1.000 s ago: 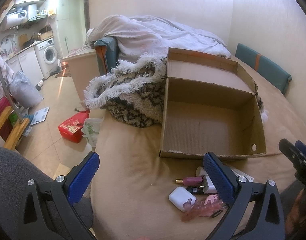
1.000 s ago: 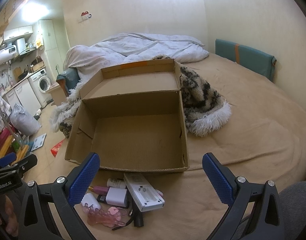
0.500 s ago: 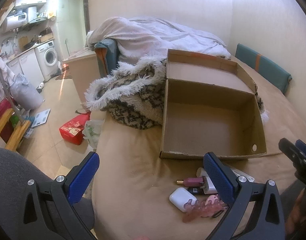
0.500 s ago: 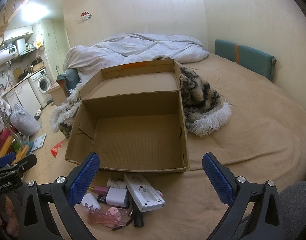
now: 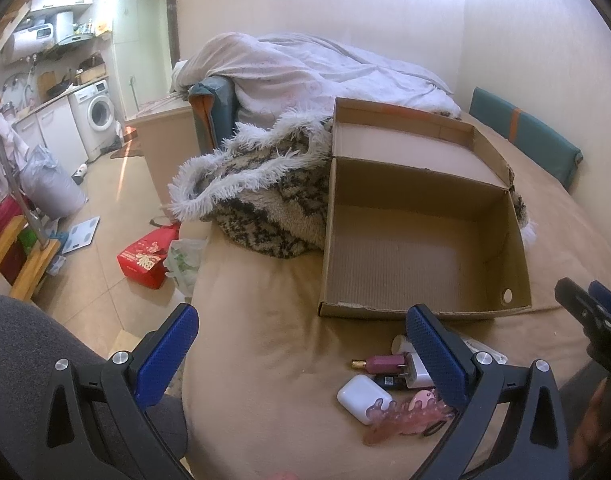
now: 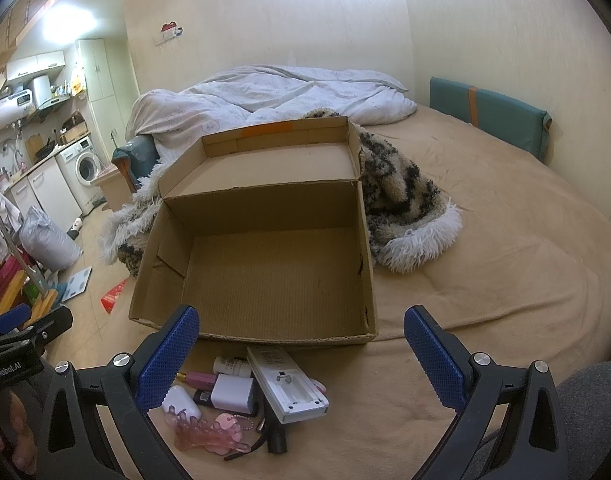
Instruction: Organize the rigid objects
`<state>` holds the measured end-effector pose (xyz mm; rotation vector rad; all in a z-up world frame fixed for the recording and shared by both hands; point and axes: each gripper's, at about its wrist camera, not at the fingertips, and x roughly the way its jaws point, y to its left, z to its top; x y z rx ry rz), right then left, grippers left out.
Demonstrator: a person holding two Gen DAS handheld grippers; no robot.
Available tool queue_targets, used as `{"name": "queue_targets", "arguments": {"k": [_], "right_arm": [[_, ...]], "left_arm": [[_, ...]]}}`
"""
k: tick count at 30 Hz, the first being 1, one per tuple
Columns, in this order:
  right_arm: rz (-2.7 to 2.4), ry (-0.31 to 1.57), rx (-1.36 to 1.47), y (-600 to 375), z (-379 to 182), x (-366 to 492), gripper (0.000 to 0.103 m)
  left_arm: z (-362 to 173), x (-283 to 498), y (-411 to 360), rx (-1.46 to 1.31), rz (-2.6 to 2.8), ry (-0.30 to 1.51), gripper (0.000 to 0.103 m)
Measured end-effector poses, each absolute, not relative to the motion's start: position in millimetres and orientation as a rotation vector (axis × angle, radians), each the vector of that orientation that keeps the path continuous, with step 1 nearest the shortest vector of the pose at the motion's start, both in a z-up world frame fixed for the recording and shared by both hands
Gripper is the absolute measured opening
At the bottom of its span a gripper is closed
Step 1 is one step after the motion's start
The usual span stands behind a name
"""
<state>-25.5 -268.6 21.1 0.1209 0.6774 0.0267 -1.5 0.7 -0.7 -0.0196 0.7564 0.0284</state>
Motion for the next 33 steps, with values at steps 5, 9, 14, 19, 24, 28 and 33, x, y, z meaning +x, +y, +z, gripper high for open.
{"name": "queue_targets", "arguments": {"k": [5,9,14,19,24,28,33], "right_arm": [[0.025,0.678,0.119,-269,21,-26,0.103],[0.026,0.679,0.120,-268,20,-26,0.103],[0.026,0.680,0.120,-268,20,-26,0.103],[0.026,0.680,0.120,-269,20,-26,0.103],[0.031,0.696,0.122,-269,19,-21,0.103],[0.054,0.735,0.149,-273,16,-12,0.103],[0.078,0.796,0.165,-275,10,-1,0.103]], "left_arm": [[0,0,0,-0.024,0.027,0.758,0.103],[0,-1,-1,-0.023,0.025,0.758,0.103],[0,0,-1,-0.025,0.029,0.760,0.103],[-1,0,-2,-0.038,0.027,0.763,0.103],[1,6,1,-0.075,0.007,0.788,0.103],[2,15,6,-0.091,0.031,0.814,0.103],[-25,38,14,-0.138,0.087,0.977,0.102]]}}
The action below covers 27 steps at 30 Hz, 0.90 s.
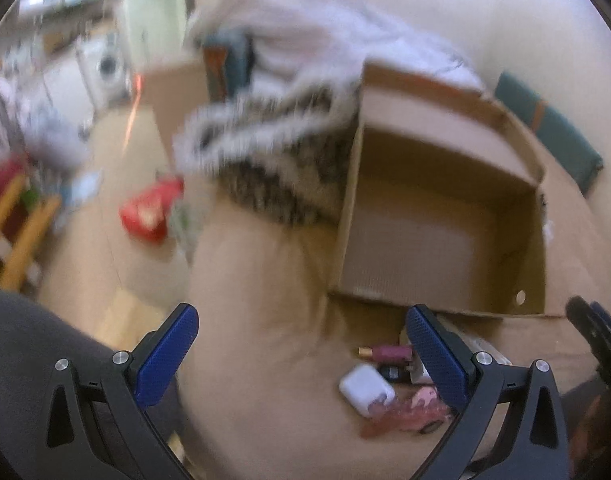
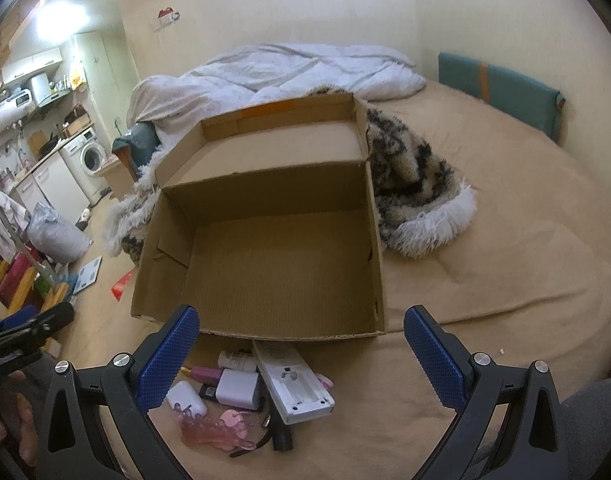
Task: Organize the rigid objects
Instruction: 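Grasp the white earbud case with the left tool while the right tool grasps the white remote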
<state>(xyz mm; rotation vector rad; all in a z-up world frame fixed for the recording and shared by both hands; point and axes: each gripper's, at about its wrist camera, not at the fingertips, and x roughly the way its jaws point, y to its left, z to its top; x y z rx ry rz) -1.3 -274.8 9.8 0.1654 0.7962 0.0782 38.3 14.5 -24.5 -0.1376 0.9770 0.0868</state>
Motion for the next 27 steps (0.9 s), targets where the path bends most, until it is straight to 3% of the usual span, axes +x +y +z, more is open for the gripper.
{"name": "queue_targets", "arguments": {"k": [1,6,10,11,12,14,27], "right_arm": [[0.079,0.812,0.172,-275,8,1,0.103],[0.090,0.898,0.220,-278,-7,9,0.103],[0.085,0.932,0.233,-281,-16,12,0.103],[0.086,0.939,0.232,-280,-17,13,0.103],[0.087,0.946,0.230,-280,-18,14,0.103],[0.096,0.958,0.233,-279,-21,15,0.103],[0.092,1.020,0.315,-292,-33,23,0.103]], "left_arm": [[-35,43,18,-0.170,0.093,1.026,0.102],[-96,62,16,-0.313,0.092,1.293,0.082],[-133,70,4,-0.394,0.113,1.428,0.081],[-139,70,1,-0.413,0.114,1.445,0.074],[-146,68,-3,-0.442,0.114,1.473,0.059],[-161,63,-11,-0.531,0.087,1.548,0.045],[-182,58,-28,-0.469,0.112,1.594,0.041]]}}
